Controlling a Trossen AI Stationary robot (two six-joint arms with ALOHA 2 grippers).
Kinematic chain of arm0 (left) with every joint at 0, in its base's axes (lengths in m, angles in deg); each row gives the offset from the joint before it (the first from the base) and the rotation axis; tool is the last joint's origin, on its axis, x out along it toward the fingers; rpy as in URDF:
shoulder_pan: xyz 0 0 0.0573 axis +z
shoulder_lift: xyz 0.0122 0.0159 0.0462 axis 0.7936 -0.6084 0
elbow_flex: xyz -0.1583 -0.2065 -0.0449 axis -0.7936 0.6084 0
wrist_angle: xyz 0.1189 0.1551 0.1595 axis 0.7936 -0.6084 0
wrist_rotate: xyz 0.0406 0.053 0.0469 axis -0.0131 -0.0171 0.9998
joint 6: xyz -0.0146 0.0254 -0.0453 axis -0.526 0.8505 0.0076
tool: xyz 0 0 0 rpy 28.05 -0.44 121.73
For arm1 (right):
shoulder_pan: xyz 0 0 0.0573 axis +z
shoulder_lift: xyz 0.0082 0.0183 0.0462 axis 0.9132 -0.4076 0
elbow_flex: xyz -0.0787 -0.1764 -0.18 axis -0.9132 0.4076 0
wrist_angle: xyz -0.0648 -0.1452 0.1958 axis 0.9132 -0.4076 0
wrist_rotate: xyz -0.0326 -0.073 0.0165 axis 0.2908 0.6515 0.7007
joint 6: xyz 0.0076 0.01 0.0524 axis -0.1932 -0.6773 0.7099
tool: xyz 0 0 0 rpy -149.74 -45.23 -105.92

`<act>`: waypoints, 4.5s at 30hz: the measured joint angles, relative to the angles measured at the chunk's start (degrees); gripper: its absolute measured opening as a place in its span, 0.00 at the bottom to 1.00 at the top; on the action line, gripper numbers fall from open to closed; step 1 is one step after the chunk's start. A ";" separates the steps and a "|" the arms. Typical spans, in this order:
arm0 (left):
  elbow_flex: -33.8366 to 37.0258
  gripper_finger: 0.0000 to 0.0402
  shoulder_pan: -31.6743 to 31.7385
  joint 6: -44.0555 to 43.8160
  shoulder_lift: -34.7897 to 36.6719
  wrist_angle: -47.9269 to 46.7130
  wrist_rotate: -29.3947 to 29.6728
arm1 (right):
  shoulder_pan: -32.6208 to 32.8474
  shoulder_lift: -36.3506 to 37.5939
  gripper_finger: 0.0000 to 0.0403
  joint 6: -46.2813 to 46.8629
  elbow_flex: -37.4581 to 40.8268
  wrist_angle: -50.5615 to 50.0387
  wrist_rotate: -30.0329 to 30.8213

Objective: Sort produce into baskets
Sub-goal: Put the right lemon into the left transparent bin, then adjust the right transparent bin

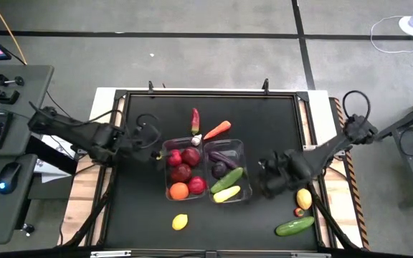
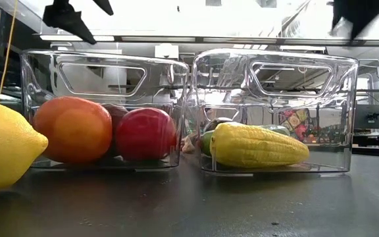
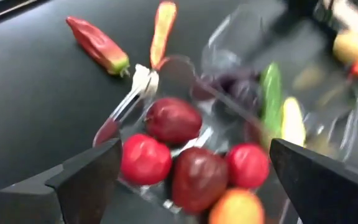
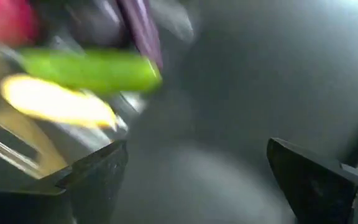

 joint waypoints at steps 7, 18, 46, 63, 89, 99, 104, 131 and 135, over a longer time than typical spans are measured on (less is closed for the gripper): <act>1.14 0.99 -1.69 -2.81 1.26 0.73 3.28 | 7.67 -0.04 0.93 22.51 15.97 2.08 -26.76; 1.17 0.99 -0.23 -1.32 1.26 0.83 0.48 | 8.76 -0.04 0.93 28.19 32.34 16.79 -44.19; 1.19 0.99 -0.23 -1.24 1.26 0.55 0.46 | 5.13 -0.02 0.51 27.50 9.64 -1.16 -12.19; 1.19 0.99 -0.23 -1.22 1.26 0.54 -0.19 | -16.54 -9.75 0.58 -35.90 4.95 84.78 -7.19; 1.19 0.99 -0.23 -0.80 1.26 0.46 -0.62 | -21.64 -15.36 0.76 -34.63 5.06 86.23 -14.52; 1.19 0.99 -0.23 -0.81 1.26 0.47 -0.62 | -24.01 -14.20 0.98 -35.24 5.05 85.82 -12.26; 1.19 0.99 -0.23 -0.81 1.24 0.47 -0.62 | -27.99 -9.30 0.97 -39.79 5.04 82.97 -13.14; 1.19 0.99 -0.28 -1.64 1.25 0.88 -4.15 | -56.65 -16.64 0.97 -90.76 5.04 46.80 -26.76; 1.19 0.99 -0.28 -3.41 1.24 0.87 -2.85 | -55.30 -19.87 0.97 -96.60 5.04 46.15 -24.24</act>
